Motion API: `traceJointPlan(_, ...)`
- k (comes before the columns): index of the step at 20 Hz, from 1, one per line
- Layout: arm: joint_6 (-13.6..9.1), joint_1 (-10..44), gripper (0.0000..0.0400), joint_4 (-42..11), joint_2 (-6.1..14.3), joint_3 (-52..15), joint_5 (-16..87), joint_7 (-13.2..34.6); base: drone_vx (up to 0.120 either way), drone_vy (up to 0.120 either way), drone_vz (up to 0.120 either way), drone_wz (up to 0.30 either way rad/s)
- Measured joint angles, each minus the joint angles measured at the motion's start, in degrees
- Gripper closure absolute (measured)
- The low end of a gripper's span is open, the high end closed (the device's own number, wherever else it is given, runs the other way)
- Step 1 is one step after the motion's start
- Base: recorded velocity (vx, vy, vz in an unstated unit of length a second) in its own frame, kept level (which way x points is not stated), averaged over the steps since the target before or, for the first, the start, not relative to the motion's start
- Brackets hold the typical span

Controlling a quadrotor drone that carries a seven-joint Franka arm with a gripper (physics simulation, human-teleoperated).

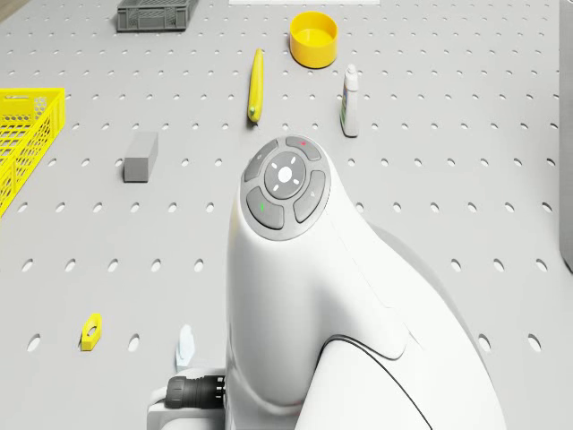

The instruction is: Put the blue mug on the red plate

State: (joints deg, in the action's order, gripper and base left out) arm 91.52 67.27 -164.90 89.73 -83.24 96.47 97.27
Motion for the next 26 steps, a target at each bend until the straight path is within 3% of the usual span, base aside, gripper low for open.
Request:
traceJointPlan(9,0.38,0.05,0.03,0.01,0.4,-0.05,-0.16,0.04,0.0,-0.116,0.0,0.0)
traceJointPlan(15,0.73,-2.63,0.03,0.08,0.78,-0.11,-0.31,-2.73,0.0,0.0,0.0,0.0)
traceJointPlan(26,1.51,-10.94,0.03,1.38,1.52,-0.36,-0.82,-12.34,0.0,0.0,0.0,0.0)
